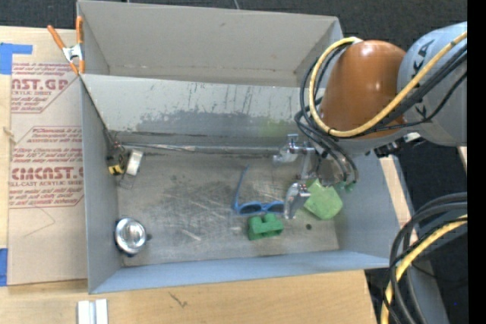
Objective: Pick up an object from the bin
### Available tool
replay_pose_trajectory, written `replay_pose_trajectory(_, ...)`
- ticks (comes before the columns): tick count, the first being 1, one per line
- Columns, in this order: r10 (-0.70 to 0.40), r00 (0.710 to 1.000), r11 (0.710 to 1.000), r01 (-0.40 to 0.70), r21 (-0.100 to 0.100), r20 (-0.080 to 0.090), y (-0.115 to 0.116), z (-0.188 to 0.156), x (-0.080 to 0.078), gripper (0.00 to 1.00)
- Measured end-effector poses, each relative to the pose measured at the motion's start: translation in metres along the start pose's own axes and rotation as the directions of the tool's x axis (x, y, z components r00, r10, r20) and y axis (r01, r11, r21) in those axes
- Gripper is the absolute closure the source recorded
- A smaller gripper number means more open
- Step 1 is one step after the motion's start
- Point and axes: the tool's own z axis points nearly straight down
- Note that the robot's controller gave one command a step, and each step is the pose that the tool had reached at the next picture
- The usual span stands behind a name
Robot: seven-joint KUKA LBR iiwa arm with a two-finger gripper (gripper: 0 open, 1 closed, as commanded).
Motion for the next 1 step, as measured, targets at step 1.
replay_pose_trajectory(1,-0.332,0.943,0.943,0.332,0.001,-0.003,-0.0662,0.0091,0.0108,0.00)
